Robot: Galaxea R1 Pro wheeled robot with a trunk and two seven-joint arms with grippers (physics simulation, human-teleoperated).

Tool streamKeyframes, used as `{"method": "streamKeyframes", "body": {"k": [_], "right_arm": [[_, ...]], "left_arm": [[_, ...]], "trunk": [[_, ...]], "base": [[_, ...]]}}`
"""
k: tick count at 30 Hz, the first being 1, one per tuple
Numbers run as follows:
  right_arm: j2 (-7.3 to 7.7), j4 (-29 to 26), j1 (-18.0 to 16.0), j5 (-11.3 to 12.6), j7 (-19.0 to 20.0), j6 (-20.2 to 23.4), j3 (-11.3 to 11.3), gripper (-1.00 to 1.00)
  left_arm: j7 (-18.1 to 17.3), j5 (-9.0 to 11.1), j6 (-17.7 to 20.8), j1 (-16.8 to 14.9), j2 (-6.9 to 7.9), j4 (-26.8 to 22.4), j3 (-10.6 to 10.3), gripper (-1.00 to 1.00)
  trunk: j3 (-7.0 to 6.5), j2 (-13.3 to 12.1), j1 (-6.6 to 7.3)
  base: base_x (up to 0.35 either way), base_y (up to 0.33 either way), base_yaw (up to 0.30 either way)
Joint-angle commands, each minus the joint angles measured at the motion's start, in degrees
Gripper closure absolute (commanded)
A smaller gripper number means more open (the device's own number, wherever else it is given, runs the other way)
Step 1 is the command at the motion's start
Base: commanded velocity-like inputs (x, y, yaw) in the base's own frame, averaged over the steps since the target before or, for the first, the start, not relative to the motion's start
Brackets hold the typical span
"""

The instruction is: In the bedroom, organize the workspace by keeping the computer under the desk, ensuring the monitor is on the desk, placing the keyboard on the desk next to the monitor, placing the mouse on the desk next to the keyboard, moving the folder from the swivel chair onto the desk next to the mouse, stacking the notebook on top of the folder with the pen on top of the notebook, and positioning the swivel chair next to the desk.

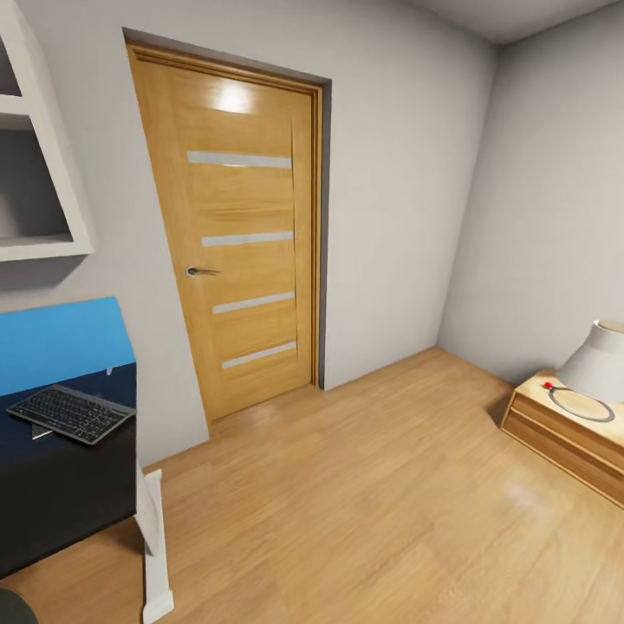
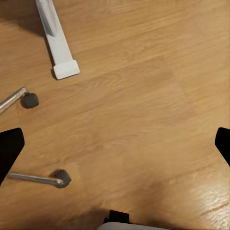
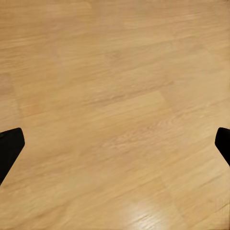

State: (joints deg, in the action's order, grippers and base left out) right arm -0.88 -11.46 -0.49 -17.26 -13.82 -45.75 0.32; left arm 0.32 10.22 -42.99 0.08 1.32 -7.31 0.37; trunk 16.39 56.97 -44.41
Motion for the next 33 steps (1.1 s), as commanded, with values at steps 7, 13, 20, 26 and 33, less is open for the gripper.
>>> {"method": "streamKeyframes", "body": {"k": [7, 13, 20, 26, 33], "right_arm": [[0.0, 0.01, -0.04, -0.58, -0.6, -0.04, 0.03, -1.0], [0.0, 0.0, -0.04, -0.58, -0.6, -0.04, 0.03, -1.0], [-0.01, -0.04, -0.04, -0.58, -0.6, -0.04, 0.03, -1.0], [0.0, -0.05, -0.04, -0.58, -0.6, 0.01, 0.03, -1.0], [-0.01, -0.02, -0.04, -0.58, -0.61, -0.03, 0.03, -1.0]], "left_arm": [[0.03, 0.06, -0.08, 0.01, 0.0, -0.07, 0.01, -1.0], [0.03, 0.06, -0.08, 0.01, 0.0, -0.07, 0.0, -1.0], [0.03, 0.03, -0.1, 0.01, 0.0, -0.07, -0.01, -1.0], [0.03, 0.04, -0.08, 0.01, 0.0, -0.07, -0.02, -1.0], [0.01, -0.01, -0.08, 0.01, -0.07, -0.07, -0.01, -1.0]], "trunk": [[0.06, 0.04, -0.04], [0.06, 0.04, -0.04], [0.06, 0.04, -0.04], [0.06, 0.04, -0.04], [0.06, 0.04, -0.04]], "base": [[0.331, 0.0, 0.0], [0.331, 0.0, 0.0], [0.331, 0.0, 0.0], [0.331, 0.0, 0.0], [0.331, 0.0, 0.002]]}}
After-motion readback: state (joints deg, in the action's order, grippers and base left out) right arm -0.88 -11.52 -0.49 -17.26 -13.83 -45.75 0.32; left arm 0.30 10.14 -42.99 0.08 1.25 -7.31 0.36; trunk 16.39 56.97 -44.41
